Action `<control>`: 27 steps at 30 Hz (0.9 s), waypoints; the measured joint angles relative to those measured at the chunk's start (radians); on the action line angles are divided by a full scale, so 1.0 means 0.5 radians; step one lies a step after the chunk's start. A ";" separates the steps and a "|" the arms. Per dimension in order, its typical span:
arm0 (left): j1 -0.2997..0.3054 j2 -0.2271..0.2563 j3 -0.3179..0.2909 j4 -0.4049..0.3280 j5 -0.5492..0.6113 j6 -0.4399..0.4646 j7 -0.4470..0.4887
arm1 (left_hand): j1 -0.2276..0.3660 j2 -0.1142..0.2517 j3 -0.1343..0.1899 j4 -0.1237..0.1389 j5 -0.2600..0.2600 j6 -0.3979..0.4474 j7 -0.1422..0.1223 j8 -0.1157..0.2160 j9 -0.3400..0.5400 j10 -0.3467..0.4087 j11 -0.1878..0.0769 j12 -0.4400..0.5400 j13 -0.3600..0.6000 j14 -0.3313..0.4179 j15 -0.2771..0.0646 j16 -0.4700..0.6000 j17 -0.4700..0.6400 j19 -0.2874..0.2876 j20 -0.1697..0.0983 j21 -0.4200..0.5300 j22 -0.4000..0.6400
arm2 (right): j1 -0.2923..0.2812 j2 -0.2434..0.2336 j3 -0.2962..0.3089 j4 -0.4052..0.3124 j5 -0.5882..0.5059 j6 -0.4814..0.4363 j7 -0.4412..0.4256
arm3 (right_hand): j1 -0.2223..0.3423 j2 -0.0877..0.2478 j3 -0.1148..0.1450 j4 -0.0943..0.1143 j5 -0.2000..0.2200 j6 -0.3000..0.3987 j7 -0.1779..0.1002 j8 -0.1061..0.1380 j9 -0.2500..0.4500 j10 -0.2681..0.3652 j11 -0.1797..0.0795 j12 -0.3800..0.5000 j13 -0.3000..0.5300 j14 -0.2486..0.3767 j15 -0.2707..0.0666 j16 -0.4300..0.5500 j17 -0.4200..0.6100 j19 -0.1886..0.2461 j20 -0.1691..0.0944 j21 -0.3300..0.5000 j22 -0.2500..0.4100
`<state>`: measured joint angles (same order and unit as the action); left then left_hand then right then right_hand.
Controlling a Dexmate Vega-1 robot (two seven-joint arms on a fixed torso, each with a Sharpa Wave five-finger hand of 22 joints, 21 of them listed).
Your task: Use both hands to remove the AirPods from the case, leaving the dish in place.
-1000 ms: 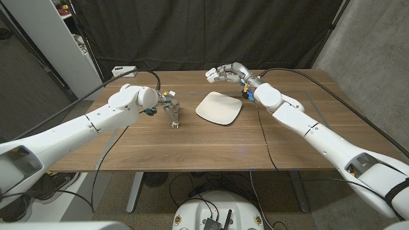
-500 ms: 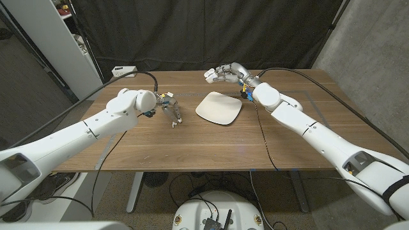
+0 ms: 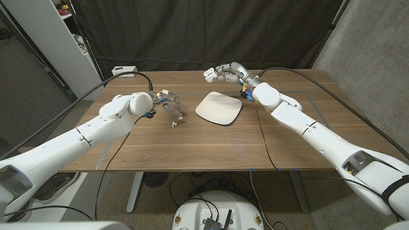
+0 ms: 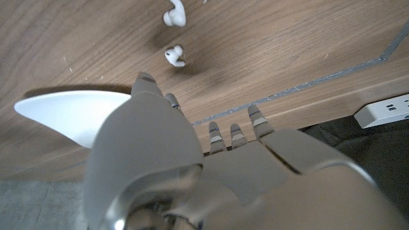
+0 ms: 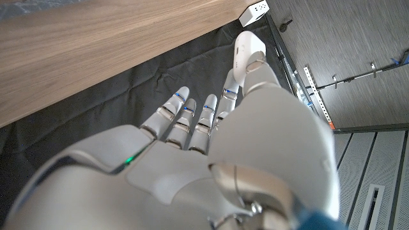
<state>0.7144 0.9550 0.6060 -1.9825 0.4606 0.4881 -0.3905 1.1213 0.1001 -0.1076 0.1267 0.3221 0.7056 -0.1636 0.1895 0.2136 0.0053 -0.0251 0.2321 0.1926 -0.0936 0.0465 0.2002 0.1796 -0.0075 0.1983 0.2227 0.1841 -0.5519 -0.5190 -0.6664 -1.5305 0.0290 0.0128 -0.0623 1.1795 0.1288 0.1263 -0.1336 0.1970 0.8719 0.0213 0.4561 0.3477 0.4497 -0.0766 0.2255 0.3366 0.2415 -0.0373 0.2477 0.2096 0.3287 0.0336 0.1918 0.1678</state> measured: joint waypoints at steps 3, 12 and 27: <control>0.076 -0.011 -0.075 -0.014 -0.071 -0.041 0.137 | -0.014 0.003 -0.022 0.000 0.008 0.038 0.028 0.029 0.001 0.043 -0.017 0.017 0.001 0.061 -0.011 0.009 0.000 0.052 -0.025 0.020 0.000 | -0.003 0.001 0.003 0.003 0.004 0.008 0.000 | 0.000 0.000 0.000 0.000 0.000 0.000 0.000 -0.003 0.000 0.000 0.000 0.000 0.000 0.000 0.000 0.000 0.000 0.000 0.000 0.000 0.000; 0.266 -0.142 -0.233 0.028 -0.260 -0.333 0.802 | -0.021 0.011 -0.045 -0.041 -0.007 -0.034 -0.019 -0.008 0.005 0.071 -0.047 0.003 0.011 0.167 -0.115 -0.012 0.000 0.196 -0.104 0.042 0.000 | -0.017 -0.002 0.015 0.002 0.010 0.029 -0.005 | 0.002 -0.002 0.000 0.000 -0.001 0.000 0.000 -0.005 0.000 0.000 0.000 0.000 0.000 0.000 0.000 0.000 0.000 0.000 0.000 0.000 0.000; 0.269 -0.334 -0.240 0.218 -0.322 -0.655 1.300 | -0.018 0.025 -0.049 -0.100 -0.068 -0.805 -0.093 -0.038 -0.018 -0.134 0.018 -0.050 0.020 0.076 -0.057 -0.025 0.000 0.217 -0.125 0.004 0.008 | -0.044 -0.023 0.025 -0.041 0.012 0.038 -0.003 | 0.005 -0.005 0.000 0.000 -0.002 0.000 0.000 -0.001 0.000 0.000 0.000 0.000 -0.005 0.000 0.000 0.000 0.000 0.000 0.000 0.000 0.000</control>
<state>0.8492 0.7881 0.4861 -1.8736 0.2995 0.1605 0.2597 1.1122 0.1125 -0.1322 0.0766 0.2883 0.3033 -0.2101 0.1703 0.2045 -0.0617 -0.0162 0.2070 0.2027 -0.0556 0.0178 0.1877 0.1795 0.1007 0.1358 0.2248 0.1879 -0.5740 -0.5304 -0.6538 -1.5509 0.0349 0.0317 -0.0639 1.1820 0.1261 0.1263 -0.1336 0.1962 0.8719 0.0212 0.4558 0.3477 0.4498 -0.0765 0.2255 0.3340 0.2415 -0.0373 0.2478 0.2096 0.3287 0.0336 0.1917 0.1678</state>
